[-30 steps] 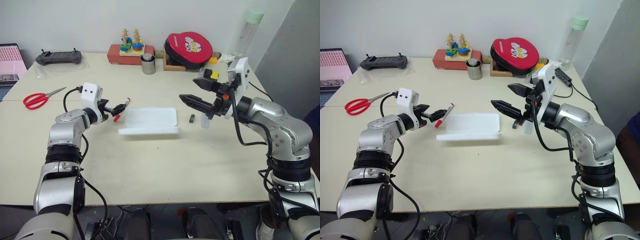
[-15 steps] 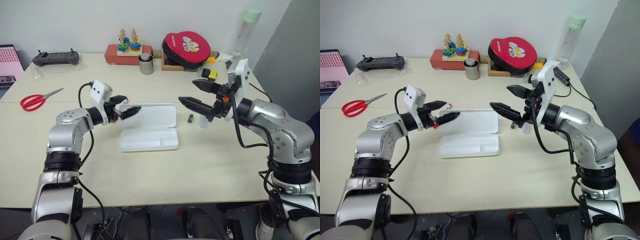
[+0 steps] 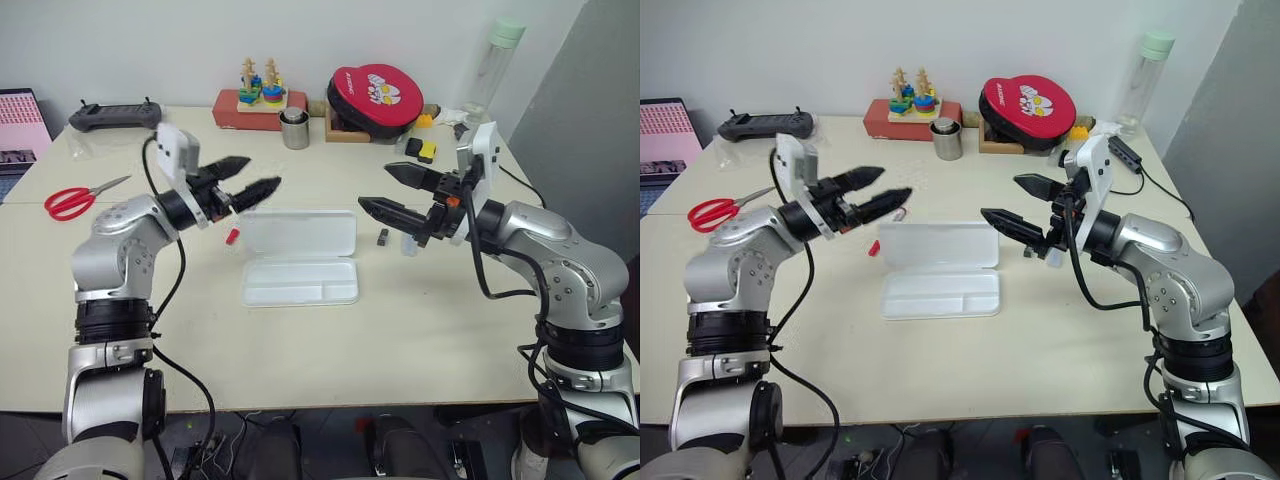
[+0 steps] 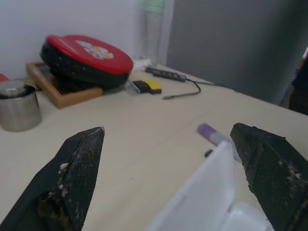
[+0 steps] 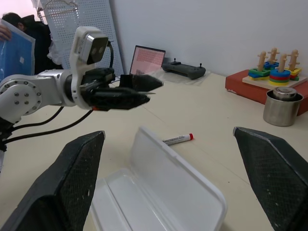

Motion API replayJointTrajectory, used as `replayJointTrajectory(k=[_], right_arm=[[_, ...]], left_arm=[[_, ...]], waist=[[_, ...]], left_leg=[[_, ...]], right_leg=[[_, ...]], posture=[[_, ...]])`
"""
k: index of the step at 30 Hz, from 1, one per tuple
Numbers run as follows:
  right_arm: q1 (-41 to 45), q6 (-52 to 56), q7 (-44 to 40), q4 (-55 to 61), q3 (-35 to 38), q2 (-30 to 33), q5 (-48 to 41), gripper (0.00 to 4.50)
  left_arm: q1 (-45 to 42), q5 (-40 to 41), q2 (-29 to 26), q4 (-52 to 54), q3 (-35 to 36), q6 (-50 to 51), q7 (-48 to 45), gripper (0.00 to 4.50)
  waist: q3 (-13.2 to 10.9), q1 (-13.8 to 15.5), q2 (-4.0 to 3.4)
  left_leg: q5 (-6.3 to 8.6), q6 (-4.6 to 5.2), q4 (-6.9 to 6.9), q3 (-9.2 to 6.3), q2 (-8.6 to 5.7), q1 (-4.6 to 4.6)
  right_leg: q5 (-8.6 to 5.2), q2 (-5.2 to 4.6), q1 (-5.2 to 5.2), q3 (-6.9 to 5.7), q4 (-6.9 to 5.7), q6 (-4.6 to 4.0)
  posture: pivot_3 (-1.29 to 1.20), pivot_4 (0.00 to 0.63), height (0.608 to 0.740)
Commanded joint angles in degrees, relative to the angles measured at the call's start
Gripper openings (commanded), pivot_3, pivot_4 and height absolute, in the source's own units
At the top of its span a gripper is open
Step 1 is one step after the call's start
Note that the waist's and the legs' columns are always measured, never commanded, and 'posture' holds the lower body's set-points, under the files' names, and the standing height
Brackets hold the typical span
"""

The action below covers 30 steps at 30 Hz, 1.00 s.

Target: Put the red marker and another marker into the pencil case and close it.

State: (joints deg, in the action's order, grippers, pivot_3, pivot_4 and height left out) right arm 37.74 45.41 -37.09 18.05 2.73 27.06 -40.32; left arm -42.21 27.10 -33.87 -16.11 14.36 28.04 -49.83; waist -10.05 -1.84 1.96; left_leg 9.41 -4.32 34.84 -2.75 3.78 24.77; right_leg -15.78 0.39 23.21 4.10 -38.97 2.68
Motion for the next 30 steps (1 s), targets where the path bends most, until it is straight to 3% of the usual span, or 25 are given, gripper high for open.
replayJointTrajectory(k=[1,9,24,30], right_arm=[[1.0,-0.8,-0.3,1.2,1.2,0.2,-0.8,4.5],[1.6,-0.6,0.2,1.4,1.1,-0.1,-0.8,4.5],[1.3,-0.1,1.0,2.6,1.6,0.3,-1.4,4.5],[0.9,0.0,0.6,3.5,1.7,1.0,-2.3,4.5]], left_arm=[[-1.9,-0.8,-1.0,-3.0,2.1,-1.6,3.3,4.47],[-5.5,-10.0,-2.3,-19.0,-1.6,-4.5,10.8,4.47],[-9.7,-20.8,0.3,-40.6,-9.0,-12.3,13.4,4.47],[-10.3,-21.4,0.8,-43.1,-9.0,-14.1,12.1,3.2]], waist=[[0.0,0.0,0.0],[0.0,0.0,0.0],[0.0,0.1,0.0],[0.0,0.1,0.0]], left_leg=[[0.0,0.0,0.0,0.0,0.0,0.0],[0.0,0.0,0.0,-0.01,0.0,0.0],[0.0,0.0,-0.02,-0.01,-0.01,0.02],[0.0,0.0,-0.03,0.0,-0.01,0.02]], right_leg=[[0.0,0.0,0.0,-0.01,0.0,0.0],[0.0,0.0,0.0,-0.01,0.0,0.0],[0.01,0.0,0.01,-0.03,0.01,-0.02],[0.01,0.0,0.01,-0.03,0.01,-0.02]], posture=[[0.0,0.15,0.74],[0.0,0.15,0.74],[0.0,0.15,0.74],[0.0,0.15,0.74]])
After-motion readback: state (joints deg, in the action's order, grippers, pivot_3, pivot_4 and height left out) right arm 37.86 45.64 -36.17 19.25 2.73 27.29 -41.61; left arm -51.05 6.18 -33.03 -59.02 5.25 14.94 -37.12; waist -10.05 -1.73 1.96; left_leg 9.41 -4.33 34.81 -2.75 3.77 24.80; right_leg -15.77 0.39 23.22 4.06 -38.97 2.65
